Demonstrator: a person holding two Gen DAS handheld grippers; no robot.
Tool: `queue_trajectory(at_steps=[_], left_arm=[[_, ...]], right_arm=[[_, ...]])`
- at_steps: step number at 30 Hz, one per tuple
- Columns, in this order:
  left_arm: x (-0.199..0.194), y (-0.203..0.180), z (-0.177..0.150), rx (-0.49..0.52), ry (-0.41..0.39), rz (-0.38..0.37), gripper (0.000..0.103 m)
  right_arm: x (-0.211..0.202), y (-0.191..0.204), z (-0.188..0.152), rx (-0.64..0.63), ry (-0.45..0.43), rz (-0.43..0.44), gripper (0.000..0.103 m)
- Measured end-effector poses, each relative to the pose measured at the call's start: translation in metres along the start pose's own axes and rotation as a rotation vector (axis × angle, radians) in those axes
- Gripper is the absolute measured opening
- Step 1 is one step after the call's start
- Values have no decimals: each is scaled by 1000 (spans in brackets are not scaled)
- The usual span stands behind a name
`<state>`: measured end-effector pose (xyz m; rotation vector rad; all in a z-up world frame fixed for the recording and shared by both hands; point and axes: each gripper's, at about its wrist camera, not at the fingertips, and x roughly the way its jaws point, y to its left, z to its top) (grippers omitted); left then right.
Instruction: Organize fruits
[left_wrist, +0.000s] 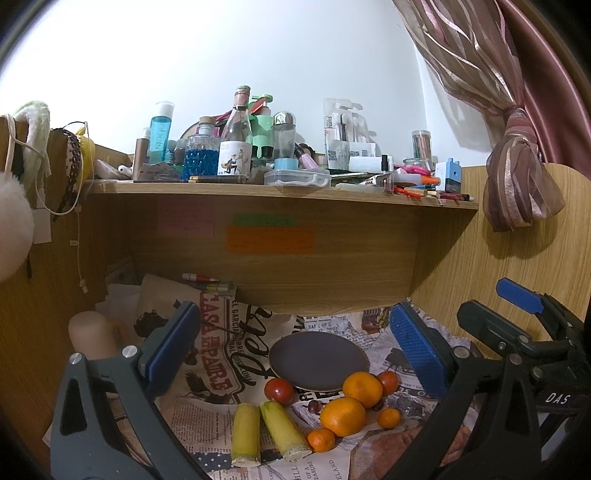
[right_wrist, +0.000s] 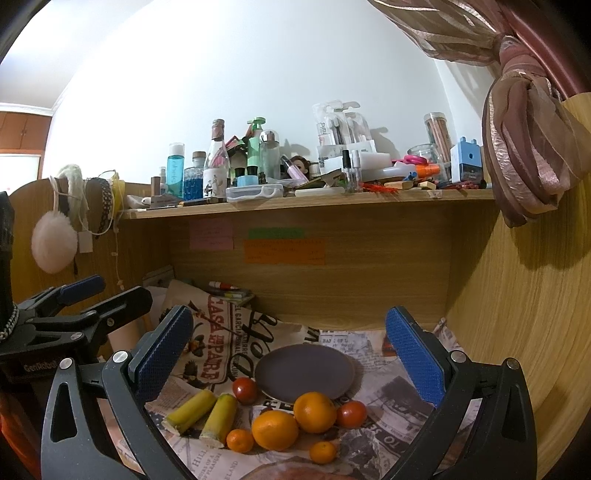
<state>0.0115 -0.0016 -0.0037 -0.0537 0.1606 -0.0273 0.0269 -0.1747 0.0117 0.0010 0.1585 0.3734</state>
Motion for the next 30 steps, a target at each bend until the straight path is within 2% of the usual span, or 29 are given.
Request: queue_trajectory(at_steps=[10, 17, 19, 23, 25, 30], left_arm=[[6, -3, -5, 11, 15, -14, 103], [20, 5, -15, 27, 57, -10, 103], [28, 12, -19, 20, 86, -6, 100], [52, 28, -31, 11, 187, 7, 83], [66, 38, -40, -1, 246, 4, 78], [94, 57, -66, -25, 367, 8, 73]], right_arm=[[10, -3, -4, 19, 24, 34, 103], [32, -12, -16, 26, 92, 36, 99], [43, -16, -24, 19, 137, 29, 91], [69, -24, -40, 22, 241, 36, 81], [80, -27, -48, 22, 288, 36, 74], [101, -32, -69, 12, 405, 31, 67]])
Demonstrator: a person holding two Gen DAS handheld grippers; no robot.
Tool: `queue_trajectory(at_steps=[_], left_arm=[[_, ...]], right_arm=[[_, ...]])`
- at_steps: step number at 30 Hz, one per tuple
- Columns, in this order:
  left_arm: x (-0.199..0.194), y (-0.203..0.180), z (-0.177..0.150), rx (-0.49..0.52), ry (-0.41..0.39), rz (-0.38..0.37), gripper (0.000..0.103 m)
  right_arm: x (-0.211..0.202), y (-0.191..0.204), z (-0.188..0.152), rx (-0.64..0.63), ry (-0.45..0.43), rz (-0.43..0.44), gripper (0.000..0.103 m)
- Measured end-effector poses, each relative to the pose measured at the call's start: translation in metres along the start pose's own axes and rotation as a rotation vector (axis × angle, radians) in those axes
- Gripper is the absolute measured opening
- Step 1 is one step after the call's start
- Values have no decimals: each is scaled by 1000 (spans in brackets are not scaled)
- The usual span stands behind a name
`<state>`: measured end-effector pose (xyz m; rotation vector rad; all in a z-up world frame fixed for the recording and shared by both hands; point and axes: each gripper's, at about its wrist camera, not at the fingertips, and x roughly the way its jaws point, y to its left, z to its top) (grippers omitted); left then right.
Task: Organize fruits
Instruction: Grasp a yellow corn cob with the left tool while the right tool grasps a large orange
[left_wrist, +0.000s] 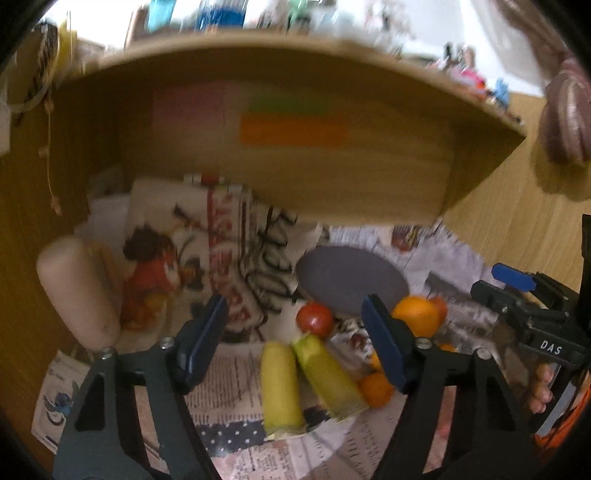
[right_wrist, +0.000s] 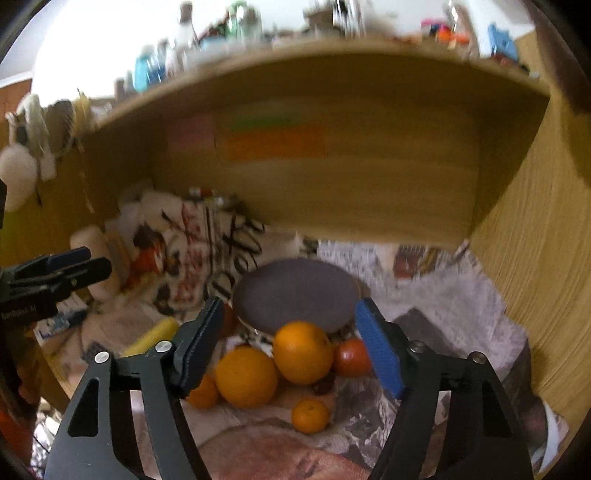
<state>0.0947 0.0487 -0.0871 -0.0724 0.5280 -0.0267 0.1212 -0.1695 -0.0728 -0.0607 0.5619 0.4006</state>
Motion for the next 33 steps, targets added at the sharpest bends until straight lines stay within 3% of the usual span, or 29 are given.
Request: queue_trajectory(at_steps=[12, 23, 33], left_arm=[[74, 22, -39, -16, 285, -37, 48], [99, 22, -60, -4, 375, -72, 48], [112, 19, -60, 48, 378, -39, 48]], right_arm=[[58, -13, -25, 26, 221, 28, 52], [82, -16, -22, 28, 293, 42, 53], [100, -18, -17, 15, 328, 28, 62]])
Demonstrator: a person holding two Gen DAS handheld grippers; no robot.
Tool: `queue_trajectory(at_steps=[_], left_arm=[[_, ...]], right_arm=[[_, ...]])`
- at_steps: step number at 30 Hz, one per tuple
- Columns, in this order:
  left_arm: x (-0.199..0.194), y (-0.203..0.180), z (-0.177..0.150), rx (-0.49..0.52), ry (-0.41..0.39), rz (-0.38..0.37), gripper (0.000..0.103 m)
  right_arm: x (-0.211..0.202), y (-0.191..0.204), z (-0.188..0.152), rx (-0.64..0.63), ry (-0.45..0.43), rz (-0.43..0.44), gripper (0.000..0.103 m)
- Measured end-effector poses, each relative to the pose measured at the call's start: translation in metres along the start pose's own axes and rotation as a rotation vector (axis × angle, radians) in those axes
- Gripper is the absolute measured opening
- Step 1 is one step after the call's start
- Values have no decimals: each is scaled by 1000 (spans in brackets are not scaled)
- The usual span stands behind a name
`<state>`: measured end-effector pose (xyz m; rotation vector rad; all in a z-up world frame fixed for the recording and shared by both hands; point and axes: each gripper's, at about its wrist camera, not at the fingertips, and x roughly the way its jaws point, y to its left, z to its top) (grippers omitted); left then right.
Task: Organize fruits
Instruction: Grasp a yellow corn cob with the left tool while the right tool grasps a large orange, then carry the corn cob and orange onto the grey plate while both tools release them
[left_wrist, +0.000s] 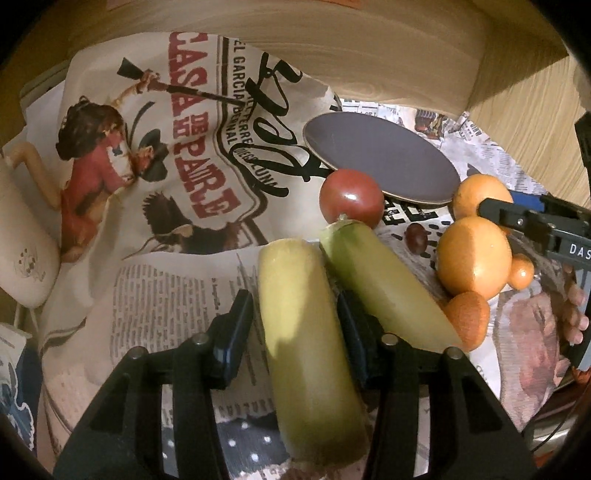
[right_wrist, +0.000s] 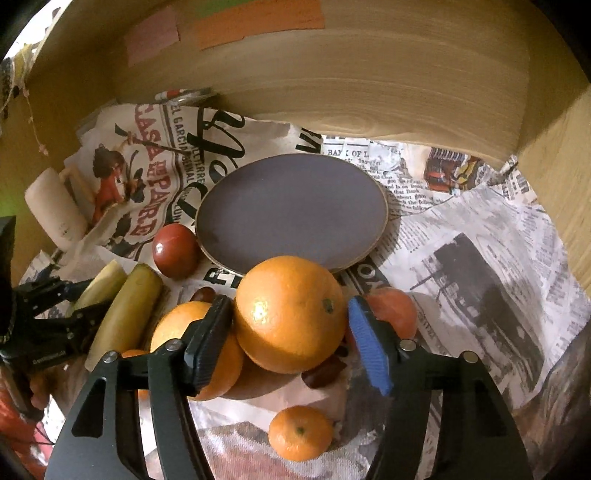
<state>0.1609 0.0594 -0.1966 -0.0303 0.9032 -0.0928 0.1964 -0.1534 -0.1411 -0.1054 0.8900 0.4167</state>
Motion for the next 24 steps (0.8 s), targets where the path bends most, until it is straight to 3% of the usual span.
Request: queue_trajectory(at_steps=[3, 7, 13, 24], left_arm=[[3, 3, 3, -15, -13, 22, 48], [4, 10, 7, -51, -22, 29, 37], [-2, 17, 9, -66, -40, 17, 37], [-39, 13, 23, -49, -141, 32, 36]], right_arm=[[8, 2, 4, -22, 15, -13, 62], [14, -1, 5, -23, 26, -4, 62], [10, 2, 3, -43, 13, -15, 60], [-14, -1, 7, -12, -54, 16, 60]])
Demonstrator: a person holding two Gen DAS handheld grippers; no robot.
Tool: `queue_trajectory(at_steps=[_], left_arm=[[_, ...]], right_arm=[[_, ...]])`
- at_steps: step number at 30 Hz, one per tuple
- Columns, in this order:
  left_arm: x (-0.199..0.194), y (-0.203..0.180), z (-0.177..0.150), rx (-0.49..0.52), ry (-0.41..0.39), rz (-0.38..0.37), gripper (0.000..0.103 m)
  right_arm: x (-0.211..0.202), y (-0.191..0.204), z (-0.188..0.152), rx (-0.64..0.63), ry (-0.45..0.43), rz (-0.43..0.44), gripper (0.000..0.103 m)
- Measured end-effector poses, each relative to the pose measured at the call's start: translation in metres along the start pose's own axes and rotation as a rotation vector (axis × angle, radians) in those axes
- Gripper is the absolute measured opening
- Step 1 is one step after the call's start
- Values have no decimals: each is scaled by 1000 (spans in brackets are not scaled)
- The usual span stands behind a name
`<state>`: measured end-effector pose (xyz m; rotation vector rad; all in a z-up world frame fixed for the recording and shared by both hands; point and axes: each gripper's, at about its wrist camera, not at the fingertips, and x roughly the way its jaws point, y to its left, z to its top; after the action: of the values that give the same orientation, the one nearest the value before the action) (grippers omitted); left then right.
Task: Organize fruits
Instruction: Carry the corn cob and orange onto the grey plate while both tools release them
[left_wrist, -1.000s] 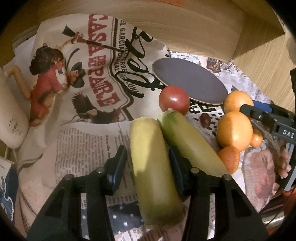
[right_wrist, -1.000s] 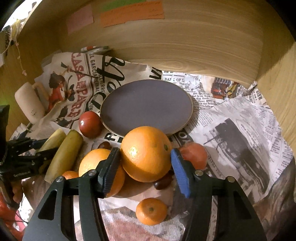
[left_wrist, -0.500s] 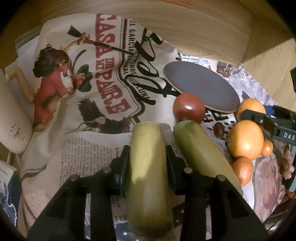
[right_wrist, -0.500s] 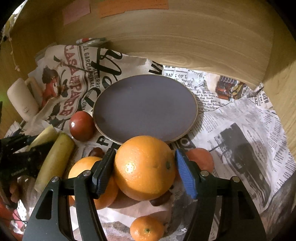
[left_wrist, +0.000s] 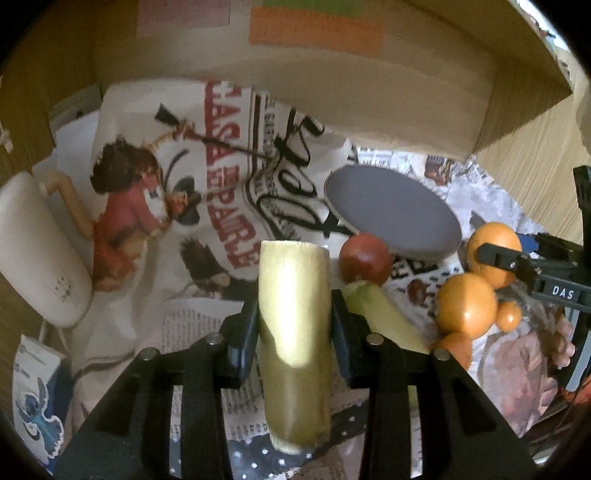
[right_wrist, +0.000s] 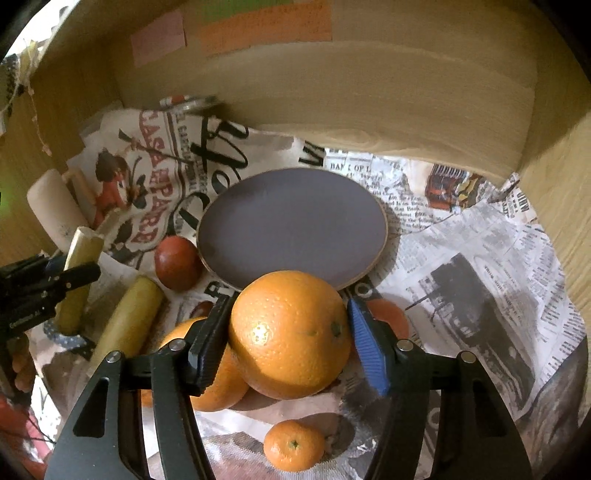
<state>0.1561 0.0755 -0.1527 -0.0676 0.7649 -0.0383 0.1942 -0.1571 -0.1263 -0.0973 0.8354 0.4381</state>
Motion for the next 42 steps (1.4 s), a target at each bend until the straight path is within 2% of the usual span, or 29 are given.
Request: queue_trajectory(at_steps=[12, 21, 32, 42], left_arm=[[-22, -18, 41, 16, -120, -31, 36], [-15, -47, 71, 91, -152, -46, 36], [20, -78, 89, 153, -100, -90, 36], [68, -92, 108, 164, -14, -147, 36]], right_arm=[[-29, -4, 21, -9, -106, -15, 60], [-30, -9, 46, -29, -148, -30, 60], [-4, -6, 80, -85, -139, -44, 60], [48, -23, 94, -80, -27, -59, 60]])
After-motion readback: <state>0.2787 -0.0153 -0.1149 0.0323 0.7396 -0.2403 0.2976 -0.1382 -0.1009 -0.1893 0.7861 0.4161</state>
